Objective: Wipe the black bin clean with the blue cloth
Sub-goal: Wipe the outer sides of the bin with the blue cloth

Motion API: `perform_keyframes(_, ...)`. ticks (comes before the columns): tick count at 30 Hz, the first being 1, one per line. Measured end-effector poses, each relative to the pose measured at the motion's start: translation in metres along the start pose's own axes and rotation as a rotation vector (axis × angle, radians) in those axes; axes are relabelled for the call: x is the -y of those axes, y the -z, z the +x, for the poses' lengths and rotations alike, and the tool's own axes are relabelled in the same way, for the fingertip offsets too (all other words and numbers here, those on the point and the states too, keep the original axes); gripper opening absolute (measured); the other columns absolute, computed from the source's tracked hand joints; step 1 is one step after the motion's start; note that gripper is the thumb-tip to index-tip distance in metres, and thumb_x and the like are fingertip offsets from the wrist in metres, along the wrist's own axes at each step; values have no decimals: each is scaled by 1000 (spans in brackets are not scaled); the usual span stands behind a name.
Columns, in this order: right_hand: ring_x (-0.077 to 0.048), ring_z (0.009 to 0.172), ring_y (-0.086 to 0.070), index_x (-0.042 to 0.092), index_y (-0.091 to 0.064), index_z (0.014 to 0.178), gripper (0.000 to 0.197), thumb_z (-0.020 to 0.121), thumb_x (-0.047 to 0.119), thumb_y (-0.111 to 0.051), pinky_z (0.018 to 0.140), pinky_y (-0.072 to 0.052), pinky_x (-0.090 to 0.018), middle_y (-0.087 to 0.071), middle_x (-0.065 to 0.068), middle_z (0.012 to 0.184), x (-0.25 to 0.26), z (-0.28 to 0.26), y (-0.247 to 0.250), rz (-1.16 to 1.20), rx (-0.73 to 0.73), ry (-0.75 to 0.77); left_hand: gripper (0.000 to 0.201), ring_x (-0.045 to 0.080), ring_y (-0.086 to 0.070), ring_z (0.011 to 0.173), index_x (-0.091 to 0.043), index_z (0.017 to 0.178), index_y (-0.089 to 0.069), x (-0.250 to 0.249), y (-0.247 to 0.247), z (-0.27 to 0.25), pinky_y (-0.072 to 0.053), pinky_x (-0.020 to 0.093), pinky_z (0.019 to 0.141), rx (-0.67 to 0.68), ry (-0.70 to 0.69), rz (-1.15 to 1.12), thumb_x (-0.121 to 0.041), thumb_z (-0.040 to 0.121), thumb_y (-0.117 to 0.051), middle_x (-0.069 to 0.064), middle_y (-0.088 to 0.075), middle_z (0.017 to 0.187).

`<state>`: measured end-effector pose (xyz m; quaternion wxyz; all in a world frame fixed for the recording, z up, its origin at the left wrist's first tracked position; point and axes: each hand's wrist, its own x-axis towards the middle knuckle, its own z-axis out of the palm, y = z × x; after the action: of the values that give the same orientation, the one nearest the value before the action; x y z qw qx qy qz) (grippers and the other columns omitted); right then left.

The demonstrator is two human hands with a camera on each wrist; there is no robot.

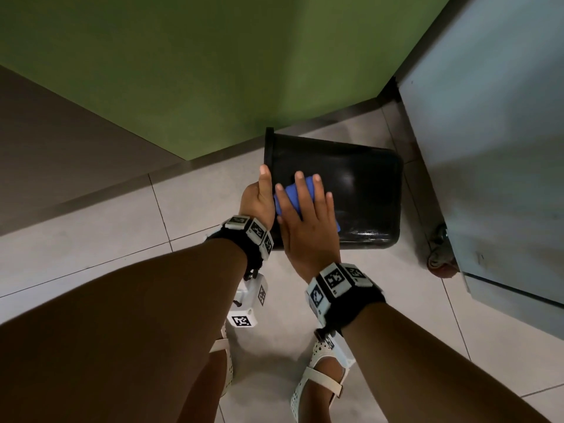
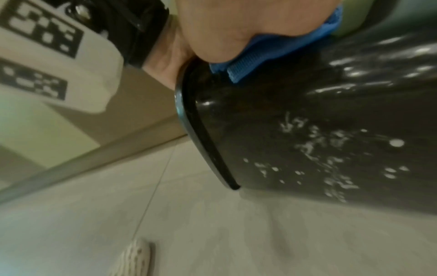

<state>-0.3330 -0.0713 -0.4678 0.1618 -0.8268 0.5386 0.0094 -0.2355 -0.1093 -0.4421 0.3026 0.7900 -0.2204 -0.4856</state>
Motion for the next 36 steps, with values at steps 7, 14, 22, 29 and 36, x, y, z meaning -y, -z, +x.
perform_keyframes(7, -35, 143, 1, 28, -11, 147, 51, 98, 39, -24, 115, -4, -49, -2, -11, 156, -5, 65, 21, 159, -12, -266, 57, 15, -45, 53, -17, 52, -47, 10, 2, 8, -34, 25, 55, 3, -169, 85, -44, 98, -25, 1, -50, 55)
perform_keyframes(14, -38, 142, -3, 27, -12, 147, 52, 98, 38, -27, 113, -10, -55, -5, -15, 155, -74, 36, 22, 227, -186, -847, 55, 9, -46, 57, -18, 53, -41, 8, 1, 4, -33, 18, 52, 5, -129, 134, -44, 98, -23, -3, -47, 58)
perform_keyframes(22, -39, 139, -17, 26, -14, 147, 53, 98, 39, -29, 111, -23, -52, -15, -17, 153, -95, 25, 13, 292, -246, -975, 48, 18, -56, 98, -11, 106, -61, 8, 2, 7, -44, 28, 91, 81, -93, 16, -41, 99, -25, 1, -63, 103)
perform_keyframes(29, -40, 136, -23, 22, -25, 145, 51, 97, 40, -23, 109, -27, -51, -24, -20, 150, -88, 11, 1, 272, -349, -877, 113, 28, -57, 117, -22, 127, -55, -22, 6, 79, -39, 44, 106, 237, 286, -80, -96, 42, -41, 7, -59, 129)
perform_keyframes(36, -35, 140, -15, 25, -21, 145, 48, 99, 34, -31, 113, -20, -46, -17, -15, 153, -80, -5, 2, 308, -358, -887, 46, 31, -32, 137, -4, 144, -24, -57, 12, 60, -24, 37, 115, 139, 161, 272, -21, 101, -28, 17, -30, 150)
